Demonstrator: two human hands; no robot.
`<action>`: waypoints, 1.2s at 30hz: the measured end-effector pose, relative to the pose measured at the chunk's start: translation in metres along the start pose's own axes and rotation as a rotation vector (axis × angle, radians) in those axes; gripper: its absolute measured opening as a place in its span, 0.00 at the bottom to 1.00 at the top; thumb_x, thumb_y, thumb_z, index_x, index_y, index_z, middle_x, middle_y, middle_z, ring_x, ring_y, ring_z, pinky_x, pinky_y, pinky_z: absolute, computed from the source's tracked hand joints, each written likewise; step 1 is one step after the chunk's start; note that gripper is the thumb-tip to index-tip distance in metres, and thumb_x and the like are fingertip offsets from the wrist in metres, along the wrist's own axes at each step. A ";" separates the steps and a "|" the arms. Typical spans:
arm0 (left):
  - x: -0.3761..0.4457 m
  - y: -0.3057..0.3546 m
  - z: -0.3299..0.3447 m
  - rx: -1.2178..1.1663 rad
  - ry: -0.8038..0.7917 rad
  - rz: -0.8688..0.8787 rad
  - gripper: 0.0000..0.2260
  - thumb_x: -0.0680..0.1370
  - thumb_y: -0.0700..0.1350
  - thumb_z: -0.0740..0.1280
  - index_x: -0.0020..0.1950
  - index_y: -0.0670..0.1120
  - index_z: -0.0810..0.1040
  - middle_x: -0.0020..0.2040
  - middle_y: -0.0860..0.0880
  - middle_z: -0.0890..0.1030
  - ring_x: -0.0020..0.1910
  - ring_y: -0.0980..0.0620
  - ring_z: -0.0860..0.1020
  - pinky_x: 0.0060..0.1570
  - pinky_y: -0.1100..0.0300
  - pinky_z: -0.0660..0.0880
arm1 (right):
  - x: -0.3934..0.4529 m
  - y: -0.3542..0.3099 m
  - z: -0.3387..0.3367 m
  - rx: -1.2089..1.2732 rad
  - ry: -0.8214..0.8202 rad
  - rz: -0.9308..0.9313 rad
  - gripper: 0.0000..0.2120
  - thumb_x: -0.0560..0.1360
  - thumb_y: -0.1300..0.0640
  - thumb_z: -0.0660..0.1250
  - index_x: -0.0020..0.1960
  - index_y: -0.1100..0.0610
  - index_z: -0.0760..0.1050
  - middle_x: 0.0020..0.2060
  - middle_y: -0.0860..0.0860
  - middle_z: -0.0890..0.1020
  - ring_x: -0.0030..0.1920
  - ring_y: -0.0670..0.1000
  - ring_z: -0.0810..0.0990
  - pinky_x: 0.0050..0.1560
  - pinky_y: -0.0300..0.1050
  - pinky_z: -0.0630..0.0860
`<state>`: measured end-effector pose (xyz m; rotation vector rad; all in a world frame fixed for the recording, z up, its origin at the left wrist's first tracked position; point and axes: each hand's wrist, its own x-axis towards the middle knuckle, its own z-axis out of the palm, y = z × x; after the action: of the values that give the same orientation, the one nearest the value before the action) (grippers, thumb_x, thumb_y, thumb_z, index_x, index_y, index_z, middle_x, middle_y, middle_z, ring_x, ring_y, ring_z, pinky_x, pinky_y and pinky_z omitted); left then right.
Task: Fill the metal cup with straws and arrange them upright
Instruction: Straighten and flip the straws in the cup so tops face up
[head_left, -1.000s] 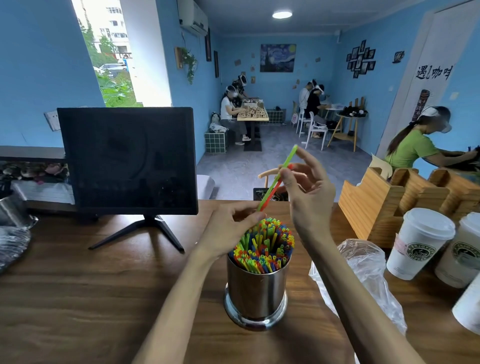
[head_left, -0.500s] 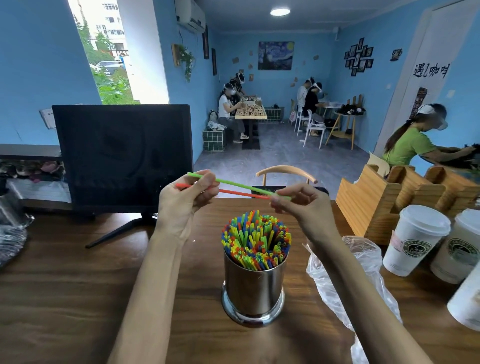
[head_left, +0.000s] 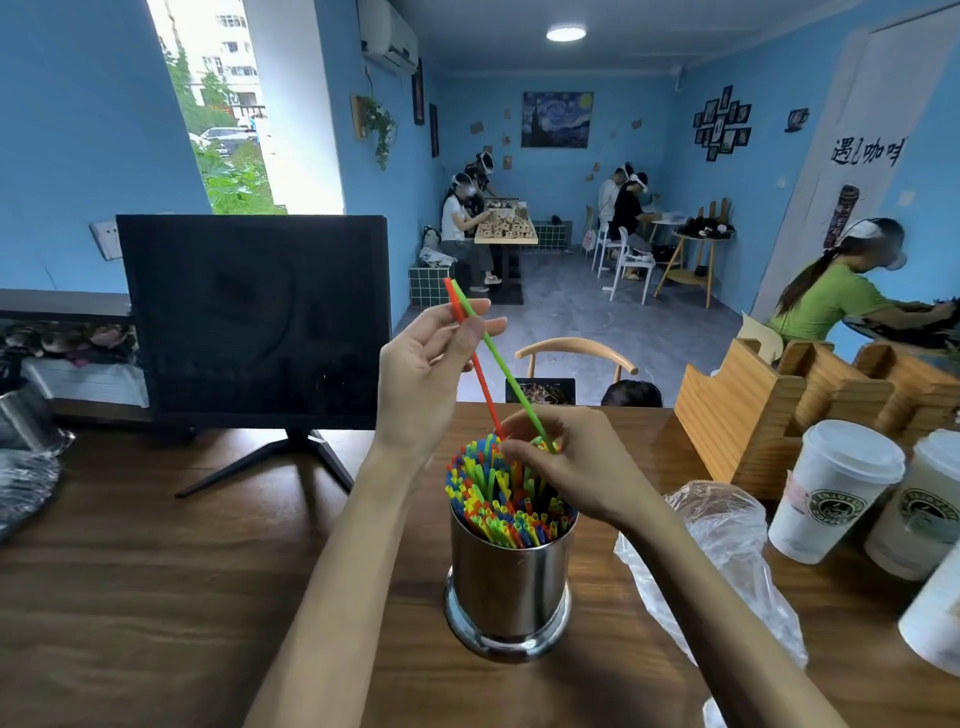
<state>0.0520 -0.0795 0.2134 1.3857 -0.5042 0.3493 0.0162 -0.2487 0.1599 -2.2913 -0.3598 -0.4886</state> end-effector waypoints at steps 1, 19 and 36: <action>0.000 0.001 0.002 0.020 -0.020 0.021 0.06 0.81 0.45 0.67 0.57 0.47 0.80 0.49 0.53 0.88 0.55 0.56 0.84 0.53 0.62 0.78 | 0.000 -0.002 -0.001 -0.011 -0.025 -0.006 0.06 0.76 0.50 0.74 0.52 0.49 0.84 0.47 0.41 0.86 0.49 0.38 0.82 0.50 0.32 0.74; -0.010 0.005 0.011 -0.010 -0.102 0.145 0.19 0.84 0.39 0.64 0.72 0.54 0.70 0.53 0.46 0.83 0.42 0.48 0.85 0.46 0.51 0.83 | -0.013 -0.012 0.012 0.066 -0.109 -0.024 0.07 0.78 0.50 0.72 0.52 0.51 0.78 0.46 0.40 0.80 0.53 0.41 0.75 0.56 0.36 0.69; -0.009 0.001 0.013 -0.252 -0.169 0.028 0.20 0.81 0.34 0.65 0.70 0.52 0.74 0.52 0.49 0.82 0.44 0.52 0.82 0.47 0.58 0.81 | -0.012 -0.001 0.006 0.135 -0.181 0.011 0.06 0.77 0.53 0.65 0.54 0.47 0.74 0.52 0.47 0.84 0.57 0.47 0.80 0.60 0.57 0.76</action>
<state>0.0421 -0.0915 0.2110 1.1692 -0.6840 0.1845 0.0062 -0.2451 0.1516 -2.2101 -0.4547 -0.2443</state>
